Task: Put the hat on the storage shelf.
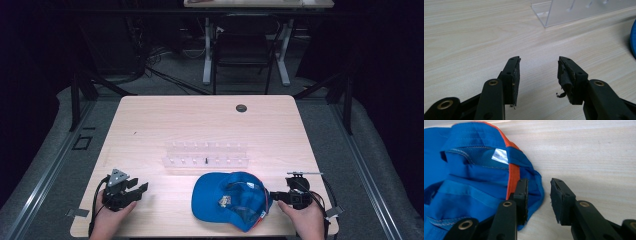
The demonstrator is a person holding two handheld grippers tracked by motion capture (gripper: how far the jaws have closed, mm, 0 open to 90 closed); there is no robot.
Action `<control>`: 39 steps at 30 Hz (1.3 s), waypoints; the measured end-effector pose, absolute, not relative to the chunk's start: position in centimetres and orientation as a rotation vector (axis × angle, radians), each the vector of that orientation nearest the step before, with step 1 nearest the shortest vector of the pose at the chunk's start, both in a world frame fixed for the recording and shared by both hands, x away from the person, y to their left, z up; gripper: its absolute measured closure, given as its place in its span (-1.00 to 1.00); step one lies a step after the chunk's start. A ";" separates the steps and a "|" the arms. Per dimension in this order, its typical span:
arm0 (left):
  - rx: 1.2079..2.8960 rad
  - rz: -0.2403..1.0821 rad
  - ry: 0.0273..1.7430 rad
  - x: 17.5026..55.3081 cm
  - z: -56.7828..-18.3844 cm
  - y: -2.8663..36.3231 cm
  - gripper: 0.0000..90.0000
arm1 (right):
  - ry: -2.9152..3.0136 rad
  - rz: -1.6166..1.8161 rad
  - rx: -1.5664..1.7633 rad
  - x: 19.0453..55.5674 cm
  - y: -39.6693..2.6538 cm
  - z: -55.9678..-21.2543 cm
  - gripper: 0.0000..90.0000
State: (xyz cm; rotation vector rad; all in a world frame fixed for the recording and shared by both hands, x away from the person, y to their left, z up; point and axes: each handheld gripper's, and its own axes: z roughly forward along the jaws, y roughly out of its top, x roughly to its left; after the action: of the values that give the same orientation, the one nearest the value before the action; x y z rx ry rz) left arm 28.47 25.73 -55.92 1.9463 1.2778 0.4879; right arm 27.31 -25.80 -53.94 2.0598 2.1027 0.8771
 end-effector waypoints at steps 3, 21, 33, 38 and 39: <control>1.950 0.485 1.278 28.5 -56.0 25.7 0.18 | 2.104 0.881 2.062 27.5 -25.4 -53.8 0.44; 1.955 0.481 1.276 28.5 -56.1 25.5 0.18 | 2.166 0.687 2.033 28.5 -23.5 -55.0 0.42; 1.954 0.482 1.273 28.5 -56.0 25.6 0.18 | 2.196 0.572 2.011 29.0 -22.6 -55.0 0.65; 1.952 0.483 1.276 28.5 -56.0 25.7 0.18 | 2.206 0.540 2.019 29.3 -22.5 -55.0 0.92; 1.950 0.483 1.277 28.5 -56.0 25.7 0.18 | 2.215 0.542 2.027 29.3 -22.7 -55.0 0.94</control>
State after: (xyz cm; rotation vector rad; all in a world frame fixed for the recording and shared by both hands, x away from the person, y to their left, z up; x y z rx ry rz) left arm 28.50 25.68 -56.03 1.9503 1.2773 0.4833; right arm 29.33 -22.66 -54.98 2.0266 2.2153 0.5415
